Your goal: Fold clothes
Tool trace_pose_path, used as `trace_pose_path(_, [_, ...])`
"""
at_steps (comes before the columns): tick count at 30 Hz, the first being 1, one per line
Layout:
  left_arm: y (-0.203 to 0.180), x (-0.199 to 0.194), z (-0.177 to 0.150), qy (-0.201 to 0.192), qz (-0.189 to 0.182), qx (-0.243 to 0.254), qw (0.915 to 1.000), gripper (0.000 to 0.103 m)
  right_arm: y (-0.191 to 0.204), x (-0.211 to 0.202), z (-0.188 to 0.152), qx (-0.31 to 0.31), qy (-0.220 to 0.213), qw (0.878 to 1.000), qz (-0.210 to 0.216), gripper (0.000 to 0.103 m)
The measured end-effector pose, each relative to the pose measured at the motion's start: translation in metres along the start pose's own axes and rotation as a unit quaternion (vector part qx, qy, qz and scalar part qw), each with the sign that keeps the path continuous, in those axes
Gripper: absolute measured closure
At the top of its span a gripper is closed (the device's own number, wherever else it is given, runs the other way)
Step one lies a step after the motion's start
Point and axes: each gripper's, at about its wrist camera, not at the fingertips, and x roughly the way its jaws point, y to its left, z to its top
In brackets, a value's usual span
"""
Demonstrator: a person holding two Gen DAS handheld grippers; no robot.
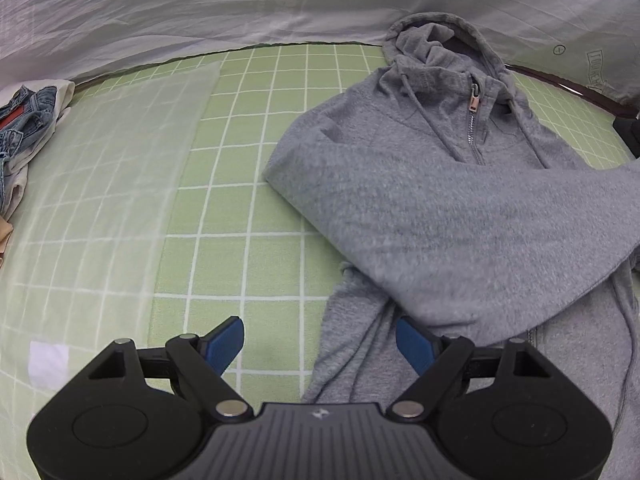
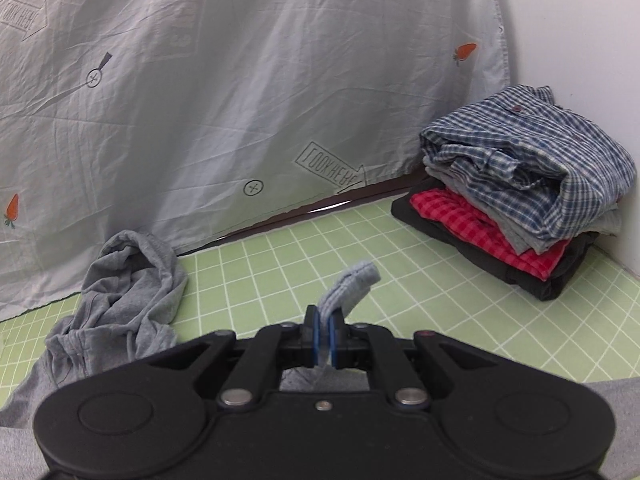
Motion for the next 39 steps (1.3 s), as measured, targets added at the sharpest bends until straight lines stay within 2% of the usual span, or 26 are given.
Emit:
trace_pose_path(4, [-0.004, 0.007, 0.000, 0.006, 0.016, 0.029, 0.9994, 0.019, -0.025, 0.002, 0.005, 0.022, -0.003, 0.999, -0.033, 0.098])
trace_pose_path(9, [-0.004, 0.013, 0.016, -0.014, 0.021, 0.031, 0.9992, 0.019, -0.052, 0.000, 0.006, 0.041, 0.001, 0.997, -0.063, 0.098])
trace_pose_path(15, [-0.006, 0.020, 0.037, -0.036, 0.028, 0.032, 0.9985, 0.018, -0.061, -0.004, 0.005, 0.025, -0.003, 0.996, -0.083, 0.098])
trace_pose_path(19, [-0.001, 0.018, 0.038, -0.052, 0.049, 0.032, 0.9970, 0.018, -0.067, -0.009, 0.008, 0.027, -0.017, 0.994, -0.101, 0.098])
trace_pose_path(21, [0.004, 0.014, 0.036, -0.057, 0.068, 0.037, 0.9954, 0.018, -0.067, -0.015, 0.009, 0.018, -0.027, 0.993, -0.111, 0.098])
trace_pose_path(24, [0.017, 0.015, 0.030, -0.055, 0.146, 0.037, 0.9870, 0.020, -0.072, -0.025, 0.006, 0.006, -0.041, 0.987, -0.153, 0.098])
trace_pose_path(25, [0.028, 0.016, 0.028, -0.045, 0.151, 0.019, 0.9874, 0.020, -0.076, -0.024, 0.003, 0.005, -0.032, 0.987, -0.158, 0.098])
trace_pose_path(28, [0.060, 0.018, 0.024, -0.020, 0.121, -0.054, 0.9910, 0.020, -0.090, -0.013, -0.010, 0.001, 0.020, 0.988, -0.156, 0.098])
trace_pose_path(29, [0.064, 0.018, 0.024, -0.018, 0.116, -0.064, 0.9910, 0.020, -0.092, -0.009, -0.015, -0.004, 0.035, 0.987, -0.157, 0.098])
trace_pose_path(32, [0.070, 0.015, 0.025, -0.022, 0.106, -0.075, 0.9912, 0.019, -0.096, -0.003, -0.025, 0.008, 0.060, 0.986, -0.157, 0.097])
trace_pose_path(35, [0.068, 0.012, 0.034, -0.036, 0.071, -0.089, 0.9928, 0.019, -0.103, 0.002, -0.030, 0.043, 0.078, 0.984, -0.153, 0.090])
trace_pose_path(39, [0.056, 0.015, 0.054, -0.049, 0.028, -0.087, 0.9946, 0.019, -0.106, 0.006, -0.035, 0.054, 0.087, 0.983, -0.154, 0.090])
